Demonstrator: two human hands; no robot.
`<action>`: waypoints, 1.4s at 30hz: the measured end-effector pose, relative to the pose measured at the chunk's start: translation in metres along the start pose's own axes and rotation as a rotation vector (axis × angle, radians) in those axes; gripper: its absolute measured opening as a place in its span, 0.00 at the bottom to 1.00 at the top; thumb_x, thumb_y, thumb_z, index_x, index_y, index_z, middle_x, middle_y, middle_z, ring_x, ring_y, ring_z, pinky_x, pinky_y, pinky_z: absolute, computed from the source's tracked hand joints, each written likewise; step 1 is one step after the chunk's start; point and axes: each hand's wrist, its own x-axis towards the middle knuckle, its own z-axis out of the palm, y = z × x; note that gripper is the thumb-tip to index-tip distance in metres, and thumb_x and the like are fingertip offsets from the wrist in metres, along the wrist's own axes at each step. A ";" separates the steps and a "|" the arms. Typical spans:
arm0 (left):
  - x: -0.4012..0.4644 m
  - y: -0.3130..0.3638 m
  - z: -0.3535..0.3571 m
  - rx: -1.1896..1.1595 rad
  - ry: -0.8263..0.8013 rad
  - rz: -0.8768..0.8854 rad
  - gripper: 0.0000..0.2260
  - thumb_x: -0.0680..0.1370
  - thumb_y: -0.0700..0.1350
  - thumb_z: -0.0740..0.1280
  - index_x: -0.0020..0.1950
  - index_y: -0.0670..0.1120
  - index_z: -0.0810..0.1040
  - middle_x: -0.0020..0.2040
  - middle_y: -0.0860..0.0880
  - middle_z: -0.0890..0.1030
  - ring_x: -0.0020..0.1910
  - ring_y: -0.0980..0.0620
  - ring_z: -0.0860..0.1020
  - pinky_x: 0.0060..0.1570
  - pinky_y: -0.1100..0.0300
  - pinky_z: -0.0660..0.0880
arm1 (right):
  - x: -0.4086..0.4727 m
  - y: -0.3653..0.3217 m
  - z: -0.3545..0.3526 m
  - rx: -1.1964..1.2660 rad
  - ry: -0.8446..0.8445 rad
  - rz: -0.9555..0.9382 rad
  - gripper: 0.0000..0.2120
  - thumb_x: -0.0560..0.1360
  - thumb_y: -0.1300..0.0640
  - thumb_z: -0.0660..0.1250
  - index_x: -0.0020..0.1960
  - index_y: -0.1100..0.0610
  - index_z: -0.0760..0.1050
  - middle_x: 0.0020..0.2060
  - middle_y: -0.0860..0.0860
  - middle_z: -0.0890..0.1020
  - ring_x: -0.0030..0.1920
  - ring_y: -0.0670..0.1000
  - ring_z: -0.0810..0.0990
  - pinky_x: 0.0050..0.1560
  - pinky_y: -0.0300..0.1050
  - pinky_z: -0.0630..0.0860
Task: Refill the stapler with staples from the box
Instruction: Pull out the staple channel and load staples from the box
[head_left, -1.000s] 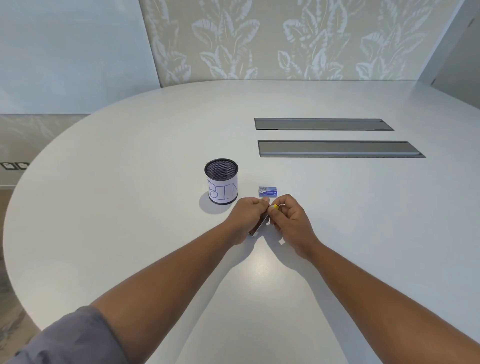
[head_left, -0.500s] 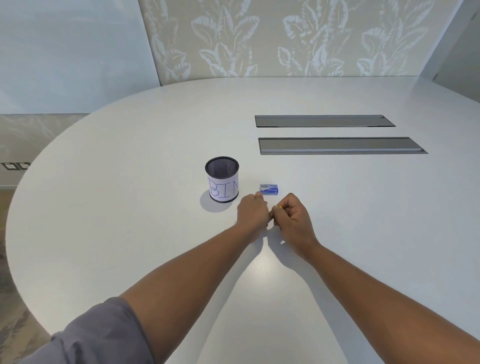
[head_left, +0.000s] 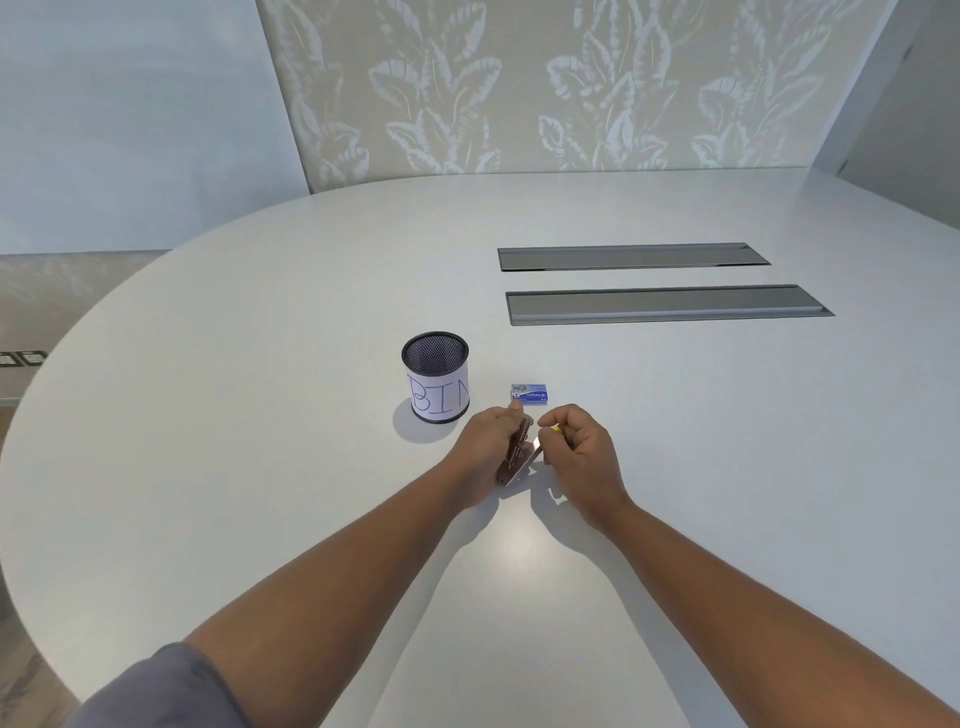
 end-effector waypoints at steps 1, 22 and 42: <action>-0.001 -0.003 -0.002 -0.004 -0.039 0.028 0.12 0.82 0.51 0.66 0.52 0.42 0.77 0.38 0.45 0.77 0.34 0.50 0.78 0.35 0.58 0.76 | -0.001 0.000 0.000 -0.016 0.011 -0.007 0.03 0.76 0.59 0.64 0.44 0.55 0.76 0.27 0.50 0.76 0.25 0.51 0.71 0.28 0.40 0.69; -0.013 -0.008 -0.001 0.223 0.151 0.291 0.09 0.80 0.46 0.68 0.45 0.42 0.80 0.33 0.47 0.75 0.30 0.53 0.71 0.32 0.62 0.72 | -0.005 -0.006 -0.012 -0.182 0.008 -0.163 0.03 0.70 0.59 0.65 0.38 0.55 0.72 0.26 0.44 0.70 0.28 0.46 0.65 0.30 0.39 0.66; 0.002 0.007 -0.014 0.276 0.184 0.291 0.08 0.80 0.37 0.67 0.54 0.49 0.81 0.38 0.44 0.80 0.40 0.47 0.76 0.56 0.41 0.79 | -0.023 -0.012 -0.020 -0.769 -0.437 -0.150 0.08 0.66 0.50 0.66 0.37 0.48 0.67 0.26 0.42 0.74 0.28 0.47 0.67 0.32 0.42 0.68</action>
